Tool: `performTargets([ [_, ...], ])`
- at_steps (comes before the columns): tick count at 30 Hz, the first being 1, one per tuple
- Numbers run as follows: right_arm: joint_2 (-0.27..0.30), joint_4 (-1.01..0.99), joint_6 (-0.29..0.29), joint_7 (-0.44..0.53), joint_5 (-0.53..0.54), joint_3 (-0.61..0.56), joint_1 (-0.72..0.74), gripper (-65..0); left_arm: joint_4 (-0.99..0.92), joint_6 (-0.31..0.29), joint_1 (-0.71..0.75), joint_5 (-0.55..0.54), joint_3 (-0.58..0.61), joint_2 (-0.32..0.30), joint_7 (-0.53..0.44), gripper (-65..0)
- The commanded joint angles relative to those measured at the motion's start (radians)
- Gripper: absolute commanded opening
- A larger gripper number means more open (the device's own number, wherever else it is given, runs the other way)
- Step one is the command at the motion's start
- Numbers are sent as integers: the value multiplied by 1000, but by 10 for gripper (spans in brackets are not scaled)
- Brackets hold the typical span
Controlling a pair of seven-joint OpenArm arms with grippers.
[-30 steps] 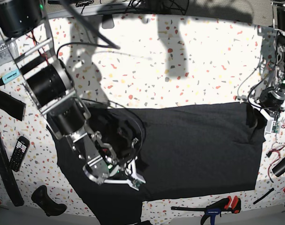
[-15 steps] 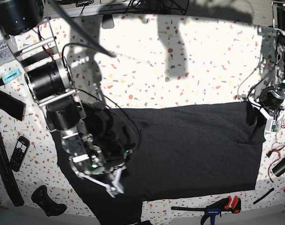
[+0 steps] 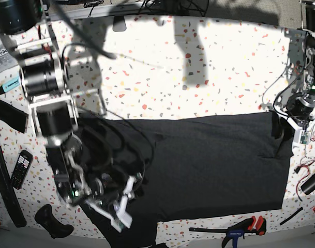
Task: Fold the T-shirt properly
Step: 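Return the right gripper to the shirt edge and grasp it with both grippers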
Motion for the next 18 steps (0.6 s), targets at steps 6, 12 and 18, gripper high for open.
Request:
performTargets([
  [6, 90, 43, 3, 75, -56, 3, -156, -489, 8, -52, -17, -59, -6, -18, 65, -489],
  [12, 149, 41, -106, 234, -101, 31, -308, -489, -140, -58, -39, -69, -6, 34, 53, -489],
  [18, 148, 33, -143, 209, -127, 104, -391, -489, -279, -129, -40, -68, -6, 66, 54, -489],
])
